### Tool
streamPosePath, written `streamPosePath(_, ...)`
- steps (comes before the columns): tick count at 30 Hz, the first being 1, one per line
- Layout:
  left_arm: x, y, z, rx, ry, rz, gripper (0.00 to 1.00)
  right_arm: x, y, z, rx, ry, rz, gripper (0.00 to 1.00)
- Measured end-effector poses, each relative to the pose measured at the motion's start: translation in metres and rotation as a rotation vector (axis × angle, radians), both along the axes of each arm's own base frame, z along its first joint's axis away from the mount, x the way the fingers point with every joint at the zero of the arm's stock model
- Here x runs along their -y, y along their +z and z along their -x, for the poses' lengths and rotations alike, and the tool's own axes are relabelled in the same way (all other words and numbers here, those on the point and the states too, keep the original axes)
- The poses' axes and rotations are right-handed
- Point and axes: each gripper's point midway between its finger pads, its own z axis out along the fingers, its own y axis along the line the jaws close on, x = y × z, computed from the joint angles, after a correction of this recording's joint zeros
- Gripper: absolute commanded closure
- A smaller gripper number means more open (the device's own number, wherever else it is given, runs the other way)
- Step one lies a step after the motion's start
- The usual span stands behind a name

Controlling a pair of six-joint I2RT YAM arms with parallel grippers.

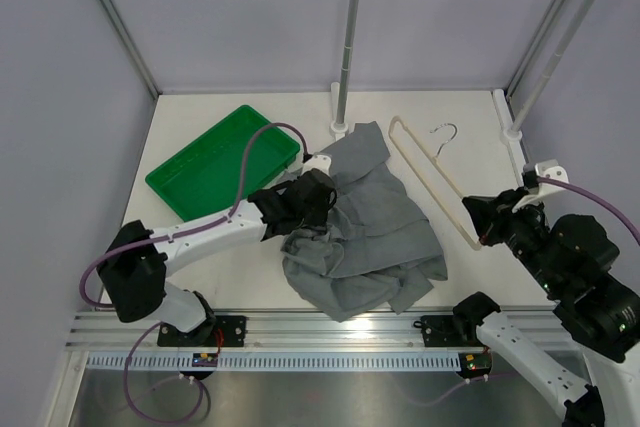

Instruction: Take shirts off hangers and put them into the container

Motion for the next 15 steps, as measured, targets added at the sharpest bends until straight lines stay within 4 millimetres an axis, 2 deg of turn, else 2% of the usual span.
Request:
streamPosePath(2,0.001,0.001,-0.001,0.001,0.004,0.008,0.4,-0.002,-0.001,-0.011,-0.008,-0.022,0.009,1.0)
streamPosePath(3,0.001,0.002,-0.001,0.003,0.005,0.009,0.29,-0.003,-0.002,-0.017,-0.016,-0.034,0.014,1.0)
streamPosePath(5,0.001,0.005,-0.001,0.007,0.002,0.007,0.23,-0.007,-0.004,-0.031,-0.032,-0.057,0.027,1.0)
streamPosePath(6,0.001,0.008,-0.002,0.011,0.0,0.008,0.16,-0.008,-0.005,-0.036,-0.038,-0.07,0.032,1.0)
streamPosePath(9,-0.001,0.029,-0.006,0.028,-0.007,0.024,0.01,-0.011,-0.008,-0.057,-0.061,-0.113,0.058,1.0)
streamPosePath(12,-0.009,0.066,-0.017,0.072,0.011,0.077,0.01,-0.012,-0.007,-0.077,-0.067,-0.165,0.083,1.0)
streamPosePath(15,-0.03,0.113,-0.033,0.145,0.046,0.133,0.01,-0.01,-0.001,-0.099,-0.057,-0.226,0.123,1.0)
